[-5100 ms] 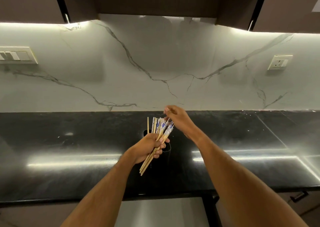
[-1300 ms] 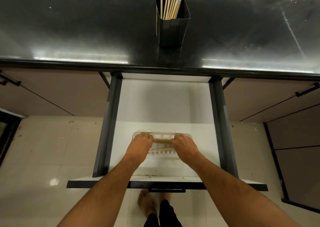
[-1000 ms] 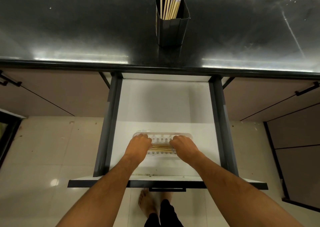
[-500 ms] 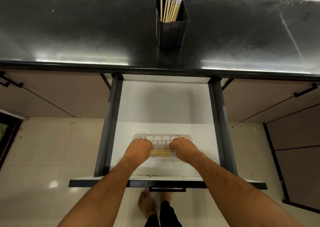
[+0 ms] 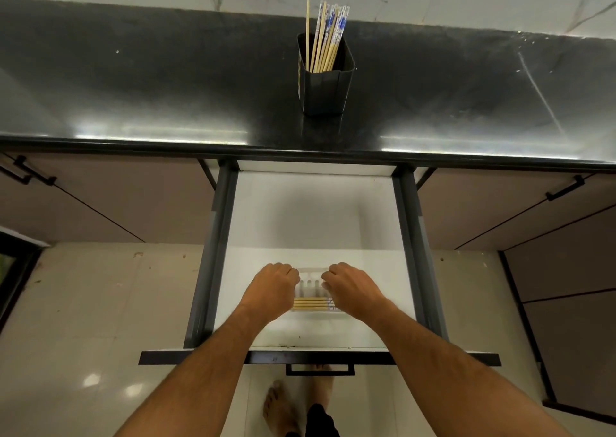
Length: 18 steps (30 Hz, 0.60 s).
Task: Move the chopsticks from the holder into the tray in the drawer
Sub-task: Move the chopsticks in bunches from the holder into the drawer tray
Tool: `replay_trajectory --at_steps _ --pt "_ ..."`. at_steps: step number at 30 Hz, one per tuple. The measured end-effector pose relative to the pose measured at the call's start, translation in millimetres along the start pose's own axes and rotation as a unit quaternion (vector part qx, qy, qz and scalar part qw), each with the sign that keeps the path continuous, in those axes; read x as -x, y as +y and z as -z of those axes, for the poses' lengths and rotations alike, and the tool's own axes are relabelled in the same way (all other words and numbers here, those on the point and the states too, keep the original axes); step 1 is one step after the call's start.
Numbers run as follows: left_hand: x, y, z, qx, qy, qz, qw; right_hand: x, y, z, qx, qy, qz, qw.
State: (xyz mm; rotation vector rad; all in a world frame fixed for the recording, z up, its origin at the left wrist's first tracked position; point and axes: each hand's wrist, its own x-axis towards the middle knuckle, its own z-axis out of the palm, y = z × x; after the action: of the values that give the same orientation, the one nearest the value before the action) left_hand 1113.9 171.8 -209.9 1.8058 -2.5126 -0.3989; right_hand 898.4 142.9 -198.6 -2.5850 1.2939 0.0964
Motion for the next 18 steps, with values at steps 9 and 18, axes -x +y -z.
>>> replay_trajectory --at_steps 9,18 --pt "-23.2 -3.2 65.1 0.003 0.186 -0.004 0.983 -13.7 7.6 54.0 0.044 0.127 -0.070 0.988" --pt "-94.8 -2.1 175.2 -0.031 0.243 0.008 0.970 -62.2 43.6 162.3 0.062 0.199 -0.138 0.968"
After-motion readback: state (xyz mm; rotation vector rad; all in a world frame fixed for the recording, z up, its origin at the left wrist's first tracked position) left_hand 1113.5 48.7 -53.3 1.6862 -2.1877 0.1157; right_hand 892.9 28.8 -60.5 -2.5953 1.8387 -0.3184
